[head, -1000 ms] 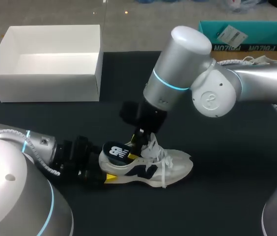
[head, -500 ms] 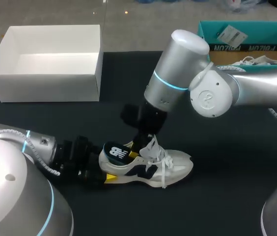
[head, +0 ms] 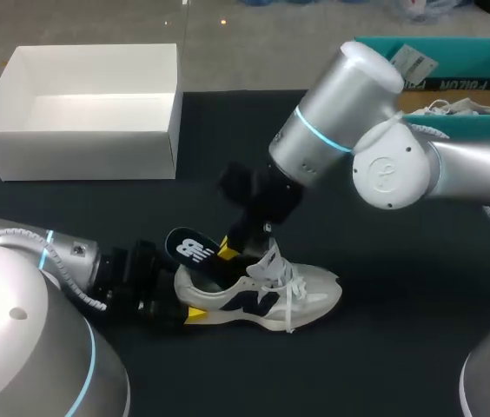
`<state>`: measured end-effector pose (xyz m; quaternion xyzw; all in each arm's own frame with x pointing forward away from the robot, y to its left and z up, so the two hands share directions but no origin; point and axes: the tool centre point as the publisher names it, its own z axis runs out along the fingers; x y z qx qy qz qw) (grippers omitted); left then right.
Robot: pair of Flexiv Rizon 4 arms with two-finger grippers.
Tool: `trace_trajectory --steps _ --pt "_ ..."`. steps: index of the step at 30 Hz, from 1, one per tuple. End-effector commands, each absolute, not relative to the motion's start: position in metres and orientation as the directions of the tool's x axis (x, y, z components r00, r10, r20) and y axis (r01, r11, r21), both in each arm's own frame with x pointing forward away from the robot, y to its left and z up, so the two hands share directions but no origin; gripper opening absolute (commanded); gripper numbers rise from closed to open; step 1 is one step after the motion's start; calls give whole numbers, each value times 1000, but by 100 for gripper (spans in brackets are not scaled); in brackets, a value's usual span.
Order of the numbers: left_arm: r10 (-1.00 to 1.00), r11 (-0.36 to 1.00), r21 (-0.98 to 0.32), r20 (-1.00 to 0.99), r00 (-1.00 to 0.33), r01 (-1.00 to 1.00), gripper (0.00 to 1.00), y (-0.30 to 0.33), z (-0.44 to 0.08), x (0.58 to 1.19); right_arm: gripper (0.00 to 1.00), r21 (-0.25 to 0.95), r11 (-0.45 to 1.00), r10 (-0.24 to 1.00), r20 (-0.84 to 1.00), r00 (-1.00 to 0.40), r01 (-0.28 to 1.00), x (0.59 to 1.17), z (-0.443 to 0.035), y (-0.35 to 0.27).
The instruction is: Take the shoe out of the shoebox, open the shoe tongue, remove and reinsert the insole, then place the shoe into the shoebox
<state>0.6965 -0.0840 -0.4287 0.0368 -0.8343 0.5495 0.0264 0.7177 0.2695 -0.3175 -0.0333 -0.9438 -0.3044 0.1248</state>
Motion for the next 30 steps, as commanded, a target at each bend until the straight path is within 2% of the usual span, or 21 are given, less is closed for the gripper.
trace_trajectory --steps 1,5,15,19,30 --pt "-34 397 -913 85 -996 -91 0 -85 -431 696 0 635 761 -36 245 -969 133 718 -305 275" --pt "-34 397 -913 85 -996 -91 0 -85 -431 696 0 679 727 -71 223 -972 103 726 -281 288" --pt "-34 397 -913 85 -996 -91 0 -85 -431 696 0 738 664 -56 209 -976 120 741 -219 284" --pt "-34 397 -913 85 -996 -91 0 -85 -431 696 0 807 583 -100 191 -976 99 738 -204 279" --pt "-34 397 -913 85 -996 -91 0 -85 -431 696 0 807 583 -100 191 -976 99 738 -204 279"
